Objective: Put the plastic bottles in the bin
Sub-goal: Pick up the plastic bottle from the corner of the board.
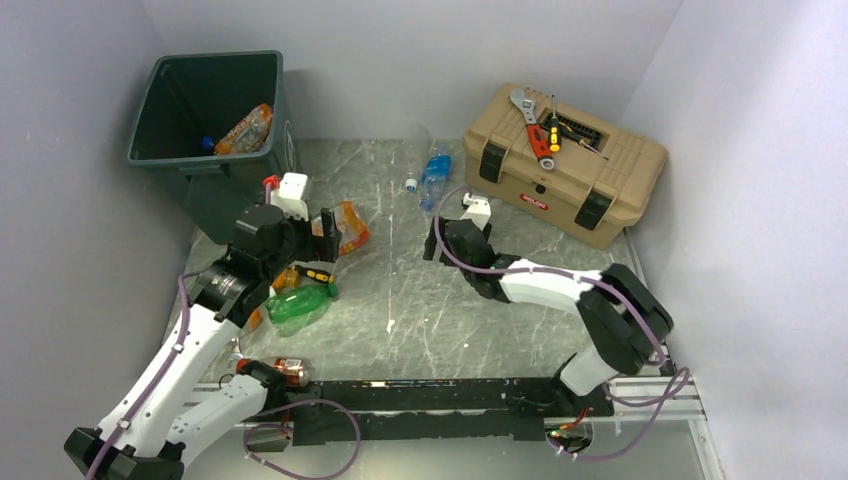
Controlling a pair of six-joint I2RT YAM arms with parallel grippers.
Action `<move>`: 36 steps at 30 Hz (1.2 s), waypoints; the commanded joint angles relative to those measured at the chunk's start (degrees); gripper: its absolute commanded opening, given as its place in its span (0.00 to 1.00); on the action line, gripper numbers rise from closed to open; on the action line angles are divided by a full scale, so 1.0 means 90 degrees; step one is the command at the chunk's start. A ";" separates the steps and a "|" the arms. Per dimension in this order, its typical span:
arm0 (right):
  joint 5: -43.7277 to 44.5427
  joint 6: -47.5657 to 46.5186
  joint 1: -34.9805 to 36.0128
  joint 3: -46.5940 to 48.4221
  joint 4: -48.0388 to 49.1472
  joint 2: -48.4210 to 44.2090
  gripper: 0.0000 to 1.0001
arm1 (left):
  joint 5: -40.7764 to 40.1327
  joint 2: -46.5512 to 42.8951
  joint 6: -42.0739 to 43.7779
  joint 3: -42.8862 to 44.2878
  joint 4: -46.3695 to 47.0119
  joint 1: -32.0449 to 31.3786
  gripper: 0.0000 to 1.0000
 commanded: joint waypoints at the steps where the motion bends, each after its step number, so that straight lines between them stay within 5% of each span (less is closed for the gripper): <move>1: -0.0103 -0.0165 -0.0253 0.0780 0.0753 0.0861 0.90 | 0.0250 -0.0059 -0.0321 0.0218 0.0126 -0.0009 0.99; 9: 0.0012 -0.0672 -0.0687 0.1906 0.1200 0.2395 0.89 | 0.1042 -0.0771 -0.0258 -0.0395 0.0831 -0.0004 0.99; 16: 0.0196 -0.0745 -0.0917 0.2948 0.0644 0.3286 0.94 | 0.1112 -0.0387 -0.0328 -0.0175 0.0571 0.0005 1.00; 36: -0.0204 -0.0536 -0.1396 0.4483 -0.0389 0.4428 0.94 | 0.1251 -0.0451 -0.0568 -0.0482 0.1011 0.0045 0.99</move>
